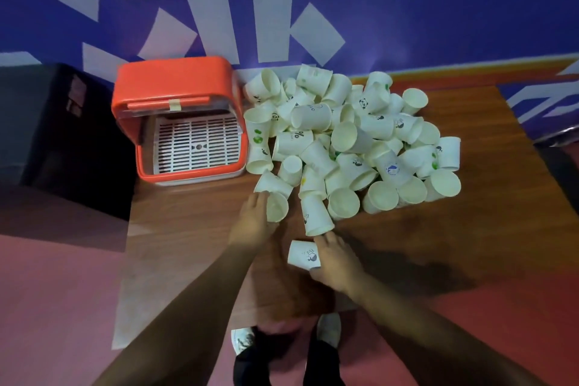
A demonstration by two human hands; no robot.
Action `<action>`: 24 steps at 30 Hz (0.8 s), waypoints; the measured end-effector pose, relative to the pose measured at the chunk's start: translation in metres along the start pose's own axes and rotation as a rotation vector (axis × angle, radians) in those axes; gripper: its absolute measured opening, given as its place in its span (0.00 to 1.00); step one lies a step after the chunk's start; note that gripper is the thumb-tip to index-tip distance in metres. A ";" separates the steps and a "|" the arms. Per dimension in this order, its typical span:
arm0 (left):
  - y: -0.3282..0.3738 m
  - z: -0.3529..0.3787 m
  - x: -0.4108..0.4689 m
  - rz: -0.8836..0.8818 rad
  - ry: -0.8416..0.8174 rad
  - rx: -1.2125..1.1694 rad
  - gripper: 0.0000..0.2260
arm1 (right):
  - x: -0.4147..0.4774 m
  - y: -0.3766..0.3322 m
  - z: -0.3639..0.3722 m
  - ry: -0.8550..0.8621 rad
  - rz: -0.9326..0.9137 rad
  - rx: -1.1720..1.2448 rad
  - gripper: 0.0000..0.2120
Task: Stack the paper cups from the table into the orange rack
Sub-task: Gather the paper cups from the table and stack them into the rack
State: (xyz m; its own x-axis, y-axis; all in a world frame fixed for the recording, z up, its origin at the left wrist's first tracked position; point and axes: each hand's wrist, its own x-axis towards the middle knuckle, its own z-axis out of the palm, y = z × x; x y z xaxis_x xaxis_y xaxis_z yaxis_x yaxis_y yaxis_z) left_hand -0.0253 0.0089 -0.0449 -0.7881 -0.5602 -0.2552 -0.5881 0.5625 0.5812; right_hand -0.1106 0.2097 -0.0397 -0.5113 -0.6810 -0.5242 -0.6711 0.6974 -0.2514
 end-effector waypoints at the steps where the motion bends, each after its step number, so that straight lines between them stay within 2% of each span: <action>1: -0.001 0.001 0.000 0.008 0.011 -0.008 0.30 | 0.000 0.001 0.001 0.006 0.006 0.013 0.35; 6: 0.001 -0.004 -0.010 -0.022 0.076 -0.135 0.37 | -0.011 0.007 -0.017 0.021 -0.003 0.226 0.33; 9: 0.005 -0.023 -0.026 -0.055 0.156 -0.251 0.33 | -0.022 0.010 -0.043 0.010 -0.024 0.369 0.32; 13: 0.005 -0.061 -0.052 -0.122 0.274 -0.346 0.30 | -0.017 0.004 -0.086 0.043 -0.039 0.419 0.33; 17: -0.008 -0.099 -0.073 -0.154 0.416 -0.404 0.29 | 0.003 -0.029 -0.129 0.132 -0.080 0.447 0.38; 24: -0.055 -0.164 -0.090 -0.247 0.543 -0.505 0.31 | 0.043 -0.120 -0.172 0.207 -0.150 0.500 0.28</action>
State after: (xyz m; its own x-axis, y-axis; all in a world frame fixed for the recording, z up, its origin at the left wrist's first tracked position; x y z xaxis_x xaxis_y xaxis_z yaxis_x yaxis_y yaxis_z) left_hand 0.1079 -0.0717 0.0726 -0.3688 -0.9257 -0.0844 -0.4780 0.1110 0.8713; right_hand -0.1449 0.0583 0.1075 -0.5587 -0.7752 -0.2947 -0.4342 0.5762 -0.6924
